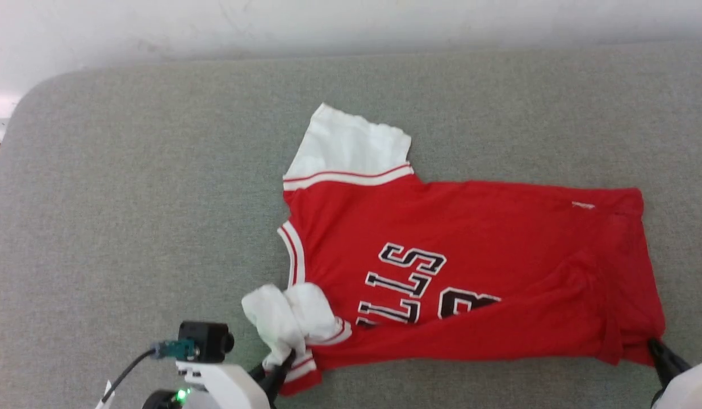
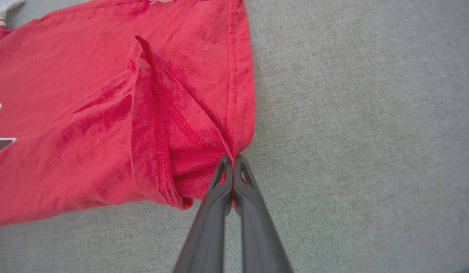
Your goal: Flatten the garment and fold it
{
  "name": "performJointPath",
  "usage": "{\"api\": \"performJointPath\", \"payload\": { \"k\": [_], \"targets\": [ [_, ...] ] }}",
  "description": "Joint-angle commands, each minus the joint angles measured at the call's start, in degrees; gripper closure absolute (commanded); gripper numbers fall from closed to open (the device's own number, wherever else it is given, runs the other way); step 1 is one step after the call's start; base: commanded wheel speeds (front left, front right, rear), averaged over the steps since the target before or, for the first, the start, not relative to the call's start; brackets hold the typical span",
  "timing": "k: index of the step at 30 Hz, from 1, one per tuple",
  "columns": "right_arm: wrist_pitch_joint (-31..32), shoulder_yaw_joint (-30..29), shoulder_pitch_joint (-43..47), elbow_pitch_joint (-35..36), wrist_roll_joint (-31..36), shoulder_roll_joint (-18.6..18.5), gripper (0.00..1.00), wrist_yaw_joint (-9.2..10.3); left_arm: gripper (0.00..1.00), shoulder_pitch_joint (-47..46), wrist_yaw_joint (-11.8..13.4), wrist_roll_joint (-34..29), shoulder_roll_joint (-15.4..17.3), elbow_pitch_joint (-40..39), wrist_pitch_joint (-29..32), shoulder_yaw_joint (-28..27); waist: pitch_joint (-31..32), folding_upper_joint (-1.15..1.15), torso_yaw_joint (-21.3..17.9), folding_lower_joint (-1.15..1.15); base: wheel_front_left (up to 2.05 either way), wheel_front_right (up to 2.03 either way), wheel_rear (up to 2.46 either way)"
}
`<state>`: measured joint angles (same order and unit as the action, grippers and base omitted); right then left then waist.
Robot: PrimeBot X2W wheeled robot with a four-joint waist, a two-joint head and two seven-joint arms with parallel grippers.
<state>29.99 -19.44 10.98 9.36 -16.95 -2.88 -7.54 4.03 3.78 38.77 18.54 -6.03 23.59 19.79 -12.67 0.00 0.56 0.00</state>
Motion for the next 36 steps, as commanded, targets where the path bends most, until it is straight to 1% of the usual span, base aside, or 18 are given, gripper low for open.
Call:
{"api": "performJointPath", "payload": {
  "k": [1, 7, 10, 13, 19, 20, 21, 22, 23, 24, 31, 36],
  "targets": [
    [0.4, 0.0, 0.9, 0.4, -0.4, 0.0, 1.0, 0.05, 1.0, 1.1, 0.6, 0.3, 0.6, -0.7, 0.5, -0.1, 0.9, 0.0, 0.1, 0.0, 0.0, 0.0, 0.0],
    [3.9, 0.2, 4.4, 1.7, -1.2, 0.0, 1.0, 0.05, 1.0, 5.6, 1.2, 2.1, 1.4, -3.7, 3.0, 0.6, 1.9, 0.0, 0.2, 0.0, 0.0, 0.0, 0.0],
    [5.2, 0.0, 5.5, 2.3, -1.3, 0.0, 1.0, 0.05, 1.0, 6.5, 1.5, 2.5, 1.6, -3.9, 2.8, 0.2, 2.3, 0.0, 0.3, 0.0, 0.0, 0.0, 0.0],
    [5.1, 0.0, 5.6, 2.1, -1.0, 0.0, 1.0, 0.05, 1.0, 6.2, 1.8, 2.2, 1.3, -3.0, 1.9, -0.1, 2.4, 0.0, 0.4, 0.0, 0.0, 0.0, 0.0],
    [3.7, 1.0, 4.5, 0.3, -1.2, 0.0, 1.0, 0.05, 0.99, 4.1, 1.3, 2.1, 0.0, 0.4, 0.7, 0.6, 2.3, 0.0, 0.4, 0.0, 0.0, 0.0, 0.0],
    [3.3, 1.0, 4.3, -0.1, -1.2, 0.0, 1.0, 0.05, 0.8, 3.6, 1.2, 2.1, -0.3, 1.0, 0.4, 0.6, 2.3, 0.0, 0.4, 0.0, 0.0, 0.0, 0.0],
    [3.0, 1.1, 4.1, -0.4, -1.2, 0.0, 1.0, 0.05, 0.68, 3.3, 1.0, 2.0, -0.4, 1.6, 0.2, 0.6, 2.3, 0.0, 0.3, 0.0, 0.0, 0.0, 0.0],
    [2.6, 1.2, 3.9, -0.6, -1.0, 0.0, 0.66, 0.05, 0.52, 3.0, 0.9, 2.0, -0.6, 2.1, -0.1, 0.7, 2.3, 0.0, 0.3, 0.0, 0.0, 0.0, 0.0],
    [2.3, 1.3, 3.7, -0.8, -0.8, 0.0, 0.24, 0.05, 0.19, 2.7, 0.8, 2.0, -0.8, 2.4, -0.4, 0.7, 2.3, 0.0, 0.3, 0.0, 0.0, 0.0, 0.0],
    [2.0, 1.3, 3.6, -1.0, -0.8, 0.0, 0.0, 0.05, 0.0, 2.5, 0.8, 1.9, -0.9, 2.7, -0.6, 0.7, 2.3, 0.0, 0.3, 0.0, 0.0, 0.0, 0.0],
    [0.2, 1.2, 3.2, -1.3, -1.2, 0.0, 0.0, 0.05, 0.0, 2.8, 1.1, 2.7, -1.6, 3.2, -2.8, -0.5, 2.4, 0.0, 0.4, 0.0, 0.0, 0.0, 0.0],
    [-3.1, 0.1, 2.6, 0.9, -2.1, 0.0, 0.0, 0.05, 0.0, 5.1, 1.7, 4.3, -2.1, 0.0, -6.8, -3.8, 2.6, 0.0, 0.5, 0.0, 0.0, 0.0, 0.0]
  ]
}}
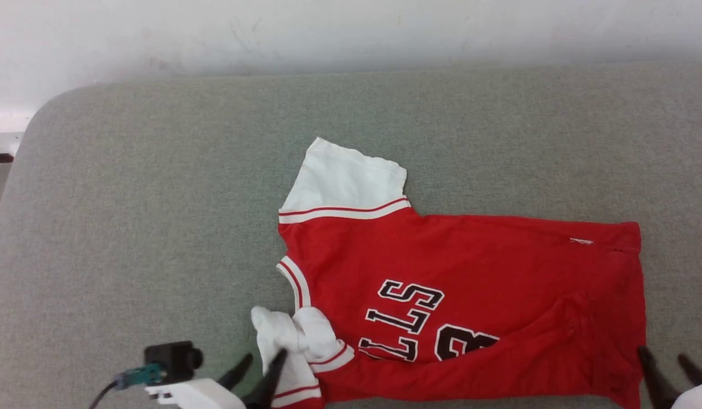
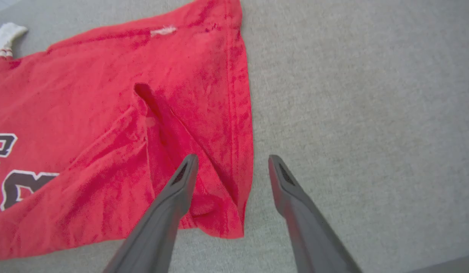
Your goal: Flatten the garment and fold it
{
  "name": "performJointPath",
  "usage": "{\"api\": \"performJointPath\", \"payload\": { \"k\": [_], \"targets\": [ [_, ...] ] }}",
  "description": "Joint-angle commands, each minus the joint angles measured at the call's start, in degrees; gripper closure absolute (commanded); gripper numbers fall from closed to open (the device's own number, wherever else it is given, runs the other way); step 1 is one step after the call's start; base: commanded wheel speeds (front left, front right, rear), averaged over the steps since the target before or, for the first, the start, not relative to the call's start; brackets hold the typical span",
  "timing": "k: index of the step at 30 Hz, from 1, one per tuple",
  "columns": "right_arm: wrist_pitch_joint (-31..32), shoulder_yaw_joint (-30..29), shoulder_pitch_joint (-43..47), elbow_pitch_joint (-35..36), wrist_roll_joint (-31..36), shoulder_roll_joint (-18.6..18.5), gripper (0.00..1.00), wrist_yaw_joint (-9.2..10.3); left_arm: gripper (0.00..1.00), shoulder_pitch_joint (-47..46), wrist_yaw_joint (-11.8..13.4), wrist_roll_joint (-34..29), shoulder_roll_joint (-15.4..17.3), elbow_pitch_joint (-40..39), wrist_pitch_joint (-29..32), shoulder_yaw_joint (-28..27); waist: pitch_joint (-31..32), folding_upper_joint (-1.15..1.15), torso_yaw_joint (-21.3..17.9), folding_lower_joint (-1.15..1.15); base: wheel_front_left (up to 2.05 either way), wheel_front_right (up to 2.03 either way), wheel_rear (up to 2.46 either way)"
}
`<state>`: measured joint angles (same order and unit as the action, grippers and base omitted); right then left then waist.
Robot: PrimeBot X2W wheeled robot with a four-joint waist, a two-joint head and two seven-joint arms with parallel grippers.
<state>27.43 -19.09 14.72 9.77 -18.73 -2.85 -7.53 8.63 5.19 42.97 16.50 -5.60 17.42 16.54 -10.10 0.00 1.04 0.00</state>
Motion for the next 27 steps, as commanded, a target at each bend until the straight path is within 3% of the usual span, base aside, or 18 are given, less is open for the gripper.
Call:
{"api": "performJointPath", "payload": {
  "k": [1, 11, 17, 22, 27],
  "targets": [
    [-1.5, -0.8, -1.4, 1.1, -0.3, 0.0, 0.0, 0.04, 0.0, 0.9, 0.5, 0.1, -0.1, -1.3, -2.0, -1.5, 0.0, 0.0, 0.1, 0.0, 0.0, 0.0, 0.0],
    [-15.0, -0.4, -5.6, 5.4, 3.1, 0.0, 0.0, 0.04, 0.0, -0.5, 2.0, -6.5, -0.3, -7.6, -16.9, -7.0, -1.8, 0.0, 0.7, 0.0, 0.0, 0.0, 0.0],
    [-19.5, 1.7, -7.9, 5.2, 5.0, 0.0, 0.0, 0.04, 0.0, -11.2, 3.1, -16.3, 1.2, -6.1, -25.7, -7.4, -5.1, 0.0, 0.8, 0.0, 0.0, 0.0, 0.0],
    [-20.9, 3.3, -9.9, 4.7, 5.8, 0.0, 0.0, 0.04, 0.0, -25.2, -0.7, -21.4, 4.0, -2.5, -22.3, -2.7, -9.2, 0.0, 0.3, 0.0, 0.0, 0.0, 0.0],
    [-23.0, 4.5, -12.9, 4.6, 6.5, 0.0, 0.0, 0.04, 0.0, -40.3, -6.7, -23.1, 6.0, 3.4, -15.2, 1.4, -13.6, 0.0, -0.7, 0.0, 0.0, 0.0, 0.0]
  ]
}}
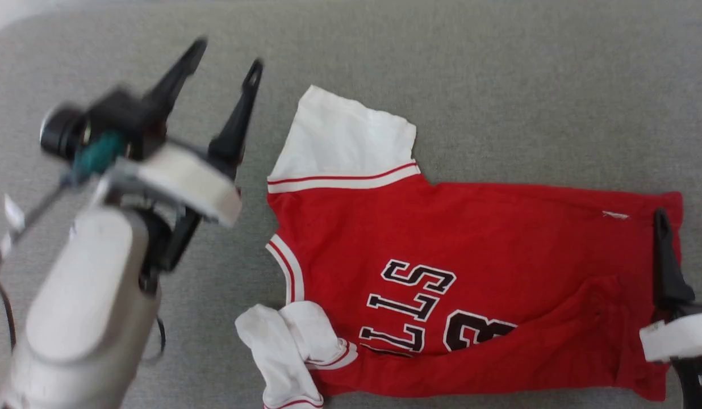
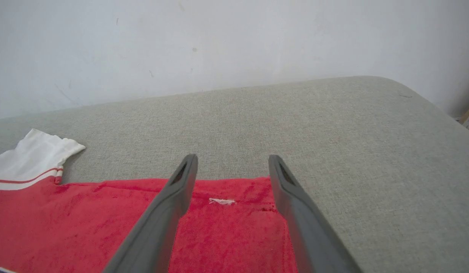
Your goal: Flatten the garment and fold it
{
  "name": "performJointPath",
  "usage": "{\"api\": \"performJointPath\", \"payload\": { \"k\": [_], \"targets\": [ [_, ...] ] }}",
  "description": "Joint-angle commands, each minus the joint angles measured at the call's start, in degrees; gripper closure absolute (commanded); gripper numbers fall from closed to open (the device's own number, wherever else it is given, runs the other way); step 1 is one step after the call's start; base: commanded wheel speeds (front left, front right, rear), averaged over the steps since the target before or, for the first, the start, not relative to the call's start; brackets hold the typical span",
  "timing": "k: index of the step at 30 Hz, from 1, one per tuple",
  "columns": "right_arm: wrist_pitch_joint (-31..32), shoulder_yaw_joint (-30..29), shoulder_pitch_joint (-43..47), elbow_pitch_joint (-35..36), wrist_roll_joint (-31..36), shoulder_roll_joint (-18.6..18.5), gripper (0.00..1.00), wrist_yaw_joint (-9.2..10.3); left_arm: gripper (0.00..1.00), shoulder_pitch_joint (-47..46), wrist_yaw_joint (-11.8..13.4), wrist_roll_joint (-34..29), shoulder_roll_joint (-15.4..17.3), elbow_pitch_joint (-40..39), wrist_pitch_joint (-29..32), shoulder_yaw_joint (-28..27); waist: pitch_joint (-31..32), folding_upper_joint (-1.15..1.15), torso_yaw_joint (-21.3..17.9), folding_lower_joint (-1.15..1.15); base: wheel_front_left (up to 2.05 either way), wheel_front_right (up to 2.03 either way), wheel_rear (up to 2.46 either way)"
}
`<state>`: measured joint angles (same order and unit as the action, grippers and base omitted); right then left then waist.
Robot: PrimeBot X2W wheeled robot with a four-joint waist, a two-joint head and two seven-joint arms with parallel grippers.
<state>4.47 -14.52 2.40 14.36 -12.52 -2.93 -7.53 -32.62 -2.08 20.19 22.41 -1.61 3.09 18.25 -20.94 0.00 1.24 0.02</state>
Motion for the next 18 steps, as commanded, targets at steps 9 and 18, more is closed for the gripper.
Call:
{"api": "performJointPath", "payload": {
  "k": [9, 18],
  "targets": [
    [-2.5, 1.7, -4.4, -1.2, 0.9, 0.1, 0.0, 0.04, 0.0, -17.2, -5.1, 8.2, 2.5, 11.4, 18.6, 6.8, -8.2, 0.0, -3.6, -0.02, 0.0, 0.0, 0.0],
    [-3.9, 2.0, -5.6, -2.6, 0.5, 0.1, 0.0, 0.04, 0.0, -22.7, -5.4, 17.5, 8.5, 15.3, 29.8, 15.6, -11.9, 0.0, -6.4, -0.02, 0.0, 0.0, 0.0]
  ]
}}
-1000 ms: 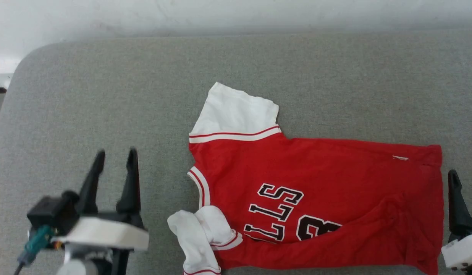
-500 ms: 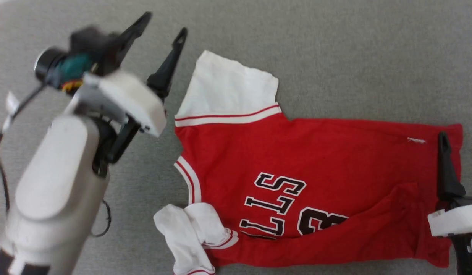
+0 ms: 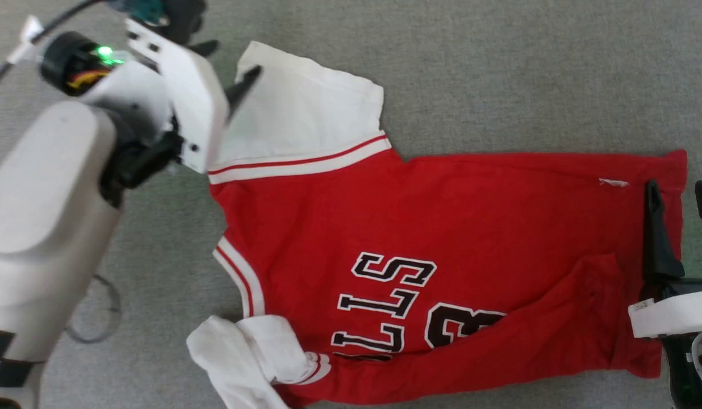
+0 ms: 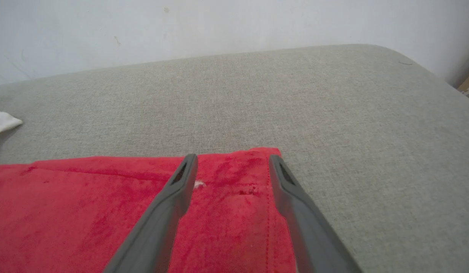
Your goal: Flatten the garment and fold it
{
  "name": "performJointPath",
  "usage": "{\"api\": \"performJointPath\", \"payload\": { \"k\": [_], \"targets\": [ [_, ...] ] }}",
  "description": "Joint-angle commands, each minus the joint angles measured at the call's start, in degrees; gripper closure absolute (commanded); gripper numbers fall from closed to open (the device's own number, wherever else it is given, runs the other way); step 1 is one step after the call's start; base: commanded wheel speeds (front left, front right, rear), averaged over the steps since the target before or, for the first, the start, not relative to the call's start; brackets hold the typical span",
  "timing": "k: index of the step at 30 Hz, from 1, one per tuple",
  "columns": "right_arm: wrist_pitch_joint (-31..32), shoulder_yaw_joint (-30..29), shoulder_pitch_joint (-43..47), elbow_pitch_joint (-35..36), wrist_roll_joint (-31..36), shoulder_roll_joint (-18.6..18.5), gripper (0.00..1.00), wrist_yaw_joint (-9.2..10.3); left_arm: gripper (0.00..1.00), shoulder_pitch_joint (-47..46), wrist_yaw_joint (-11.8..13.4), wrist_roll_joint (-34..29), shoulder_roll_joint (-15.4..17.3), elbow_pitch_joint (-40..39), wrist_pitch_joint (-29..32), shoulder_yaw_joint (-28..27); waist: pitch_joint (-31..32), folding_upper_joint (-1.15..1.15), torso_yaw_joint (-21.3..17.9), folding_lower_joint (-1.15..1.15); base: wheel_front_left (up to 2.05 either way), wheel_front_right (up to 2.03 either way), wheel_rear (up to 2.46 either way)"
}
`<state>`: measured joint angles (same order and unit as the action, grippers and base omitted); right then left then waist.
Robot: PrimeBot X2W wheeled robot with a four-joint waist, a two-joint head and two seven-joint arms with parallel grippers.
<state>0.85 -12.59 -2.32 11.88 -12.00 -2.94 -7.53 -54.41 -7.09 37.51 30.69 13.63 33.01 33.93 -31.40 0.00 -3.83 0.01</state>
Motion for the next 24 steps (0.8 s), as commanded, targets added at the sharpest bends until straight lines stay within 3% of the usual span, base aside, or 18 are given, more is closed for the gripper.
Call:
{"api": "performJointPath", "payload": {
  "k": [1, 11, 12, 13, 14, 19, 24],
  "targets": [
    [-0.4, 0.1, -1.0, -0.1, 0.0, 0.1, 0.0, 0.04, 0.0, -1.2, -0.4, 0.5, 0.8, 0.6, 0.0, 0.1, -1.7, 0.0, -1.6, -0.01, 0.0, 0.0, 0.0],
    [-0.8, -0.6, -0.9, -0.2, -0.2, 0.1, 0.0, 0.04, 0.0, -2.3, -0.4, 3.7, 1.4, 4.8, 1.0, 1.0, -3.4, 0.0, -2.9, -0.01, 0.0, 0.0, 0.0],
    [-0.7, -0.6, -0.9, -0.1, -0.2, 0.1, 0.0, 0.04, 0.2, -2.3, -0.4, 4.5, 1.4, 4.6, 1.2, 1.3, -3.5, 0.0, -2.9, -0.01, 0.0, 0.0, 0.0],
    [-0.7, -0.7, -1.0, -0.1, -0.1, 0.1, 0.0, 0.04, 0.68, -2.3, -0.4, 5.2, 1.4, 4.4, 1.3, 1.8, -3.5, 0.0, -2.9, -0.01, 0.0, 0.0, 0.0],
    [-0.5, -0.8, -1.1, -0.1, 0.0, 0.1, 0.0, 0.04, 1.0, -2.1, -0.4, 6.1, 1.4, 4.3, 1.7, 2.3, -3.4, 0.0, -2.9, -0.01, 0.0, 0.0, 0.0],
    [0.6, -0.6, -2.3, 0.9, 2.1, 0.1, 0.0, 0.04, 1.0, -0.8, -0.4, 11.4, 1.6, 3.3, 2.7, 3.6, -2.1, 0.0, -2.4, -0.01, 0.0, 0.0, 0.0],
    [3.2, 0.2, -4.1, 3.5, 5.4, 0.1, 0.0, 0.04, 1.0, -0.2, -0.4, 12.1, 2.5, 3.3, -0.1, 3.8, -0.4, 0.0, -1.8, -0.01, 0.0, 0.0, 0.0]
  ]
}}
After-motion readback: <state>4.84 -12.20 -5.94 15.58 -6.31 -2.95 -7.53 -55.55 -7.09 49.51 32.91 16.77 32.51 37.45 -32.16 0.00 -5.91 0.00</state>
